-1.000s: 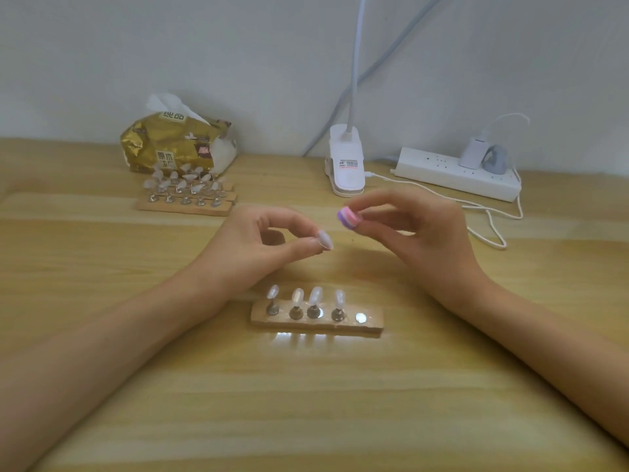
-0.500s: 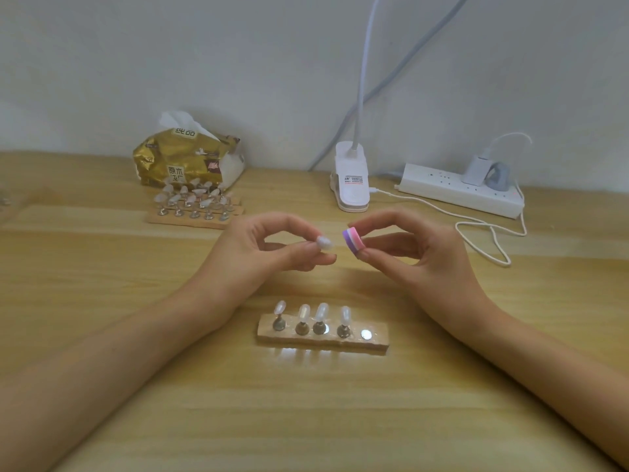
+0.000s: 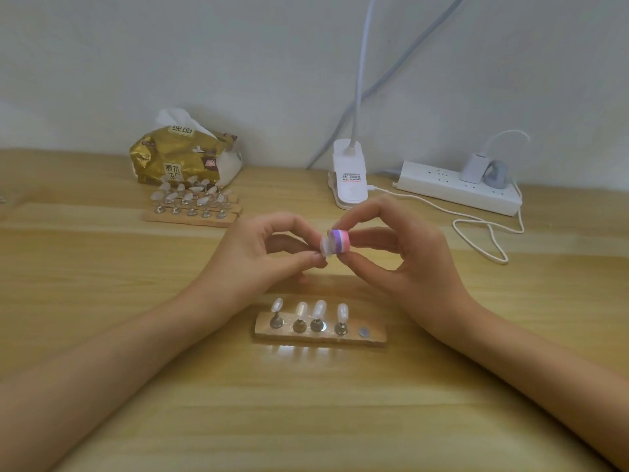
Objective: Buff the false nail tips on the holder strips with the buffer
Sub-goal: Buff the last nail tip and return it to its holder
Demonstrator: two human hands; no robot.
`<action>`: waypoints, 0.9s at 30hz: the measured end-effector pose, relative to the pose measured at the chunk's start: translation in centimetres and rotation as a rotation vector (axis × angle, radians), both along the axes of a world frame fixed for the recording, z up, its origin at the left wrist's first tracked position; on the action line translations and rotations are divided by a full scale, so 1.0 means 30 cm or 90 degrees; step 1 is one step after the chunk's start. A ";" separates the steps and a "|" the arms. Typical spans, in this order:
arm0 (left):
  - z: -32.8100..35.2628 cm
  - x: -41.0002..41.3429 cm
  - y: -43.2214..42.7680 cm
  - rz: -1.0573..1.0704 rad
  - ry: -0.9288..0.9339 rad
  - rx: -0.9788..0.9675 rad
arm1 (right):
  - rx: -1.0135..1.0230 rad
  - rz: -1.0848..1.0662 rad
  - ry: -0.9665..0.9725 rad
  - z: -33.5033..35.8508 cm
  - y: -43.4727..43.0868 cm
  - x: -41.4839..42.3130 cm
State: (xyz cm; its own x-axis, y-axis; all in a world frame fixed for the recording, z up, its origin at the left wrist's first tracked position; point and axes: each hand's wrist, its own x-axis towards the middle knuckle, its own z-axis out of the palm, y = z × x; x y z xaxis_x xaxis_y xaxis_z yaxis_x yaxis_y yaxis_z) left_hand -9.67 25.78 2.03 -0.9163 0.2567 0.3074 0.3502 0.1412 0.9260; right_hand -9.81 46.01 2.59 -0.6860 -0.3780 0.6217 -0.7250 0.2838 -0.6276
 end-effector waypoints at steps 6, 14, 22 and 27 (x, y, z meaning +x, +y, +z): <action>0.006 0.004 0.005 0.004 0.007 0.031 | 0.021 0.008 0.062 0.002 -0.001 -0.011; 0.008 0.006 0.006 0.008 0.033 0.018 | 0.037 -0.010 0.063 -0.001 0.007 -0.019; 0.009 0.011 0.004 -0.001 0.057 -0.004 | 0.057 -0.017 0.117 0.000 0.012 -0.017; 0.009 0.011 0.005 -0.009 0.058 -0.013 | 0.082 -0.025 0.120 -0.004 0.017 -0.027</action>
